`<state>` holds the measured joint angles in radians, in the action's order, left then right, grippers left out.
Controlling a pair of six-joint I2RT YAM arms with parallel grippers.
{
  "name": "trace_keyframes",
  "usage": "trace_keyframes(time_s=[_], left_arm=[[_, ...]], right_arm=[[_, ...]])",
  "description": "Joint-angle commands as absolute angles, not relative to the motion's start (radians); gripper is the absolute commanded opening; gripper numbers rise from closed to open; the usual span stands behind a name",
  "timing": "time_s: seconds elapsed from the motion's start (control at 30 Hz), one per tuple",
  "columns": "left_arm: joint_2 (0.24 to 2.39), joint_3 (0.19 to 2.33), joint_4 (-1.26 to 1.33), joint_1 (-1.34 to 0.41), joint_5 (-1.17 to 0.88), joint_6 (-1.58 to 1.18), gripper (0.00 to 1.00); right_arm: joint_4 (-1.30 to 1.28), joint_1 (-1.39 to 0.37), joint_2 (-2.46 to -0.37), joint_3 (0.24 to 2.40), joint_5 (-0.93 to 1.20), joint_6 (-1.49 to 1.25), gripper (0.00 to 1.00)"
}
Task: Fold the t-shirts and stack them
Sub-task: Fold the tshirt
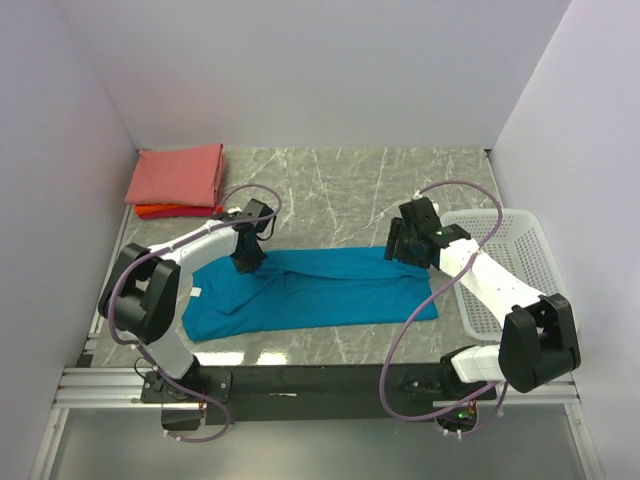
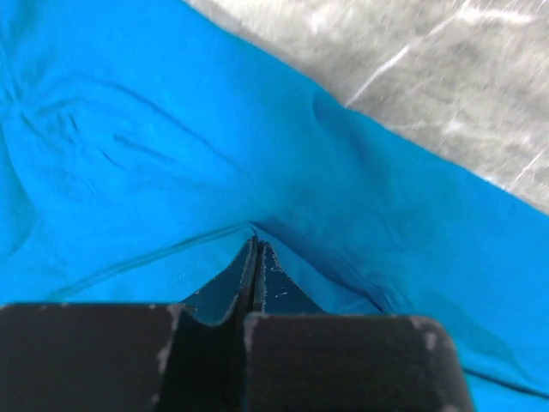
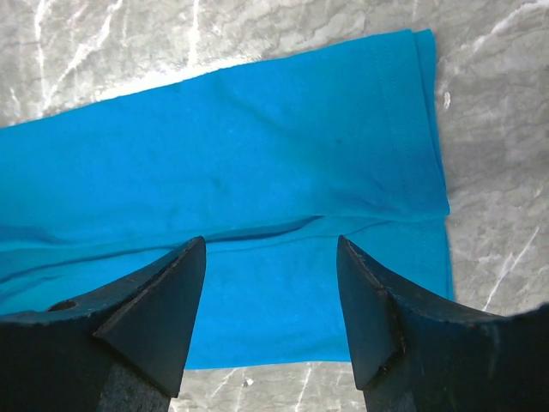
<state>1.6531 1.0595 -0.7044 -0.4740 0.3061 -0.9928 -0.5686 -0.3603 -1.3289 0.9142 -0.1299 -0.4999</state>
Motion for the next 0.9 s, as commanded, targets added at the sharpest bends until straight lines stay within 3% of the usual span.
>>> trace_keyframes(time_s=[0.0,0.57,0.67,0.83,0.87], left_arm=[[1.620,1.085,-0.742,-0.509,0.316,-1.052,0.01],[1.546,1.029,-0.916,-0.727,0.244,-1.416,0.02],[1.571,1.034,-0.923,-0.773,0.239,-1.434,0.20],[1.560,1.045,-0.945,-0.830,0.242,-1.456,0.36],[1.551,1.046,-0.945,-0.844,0.253,-1.457,0.47]], right_arm=[[-0.548,-0.365,-1.289,0.899,-0.152,-0.485,0.69],[-0.502,-0.365,-1.289,0.836,-0.077,-0.439,0.69],[-0.497,-0.365,-1.272,0.827,-0.071,-0.440,0.69],[-0.469,-0.365,-1.252,0.807,-0.075,-0.448,0.69],[-0.468,-0.365,-1.252,0.807,-0.077,-0.449,0.69]])
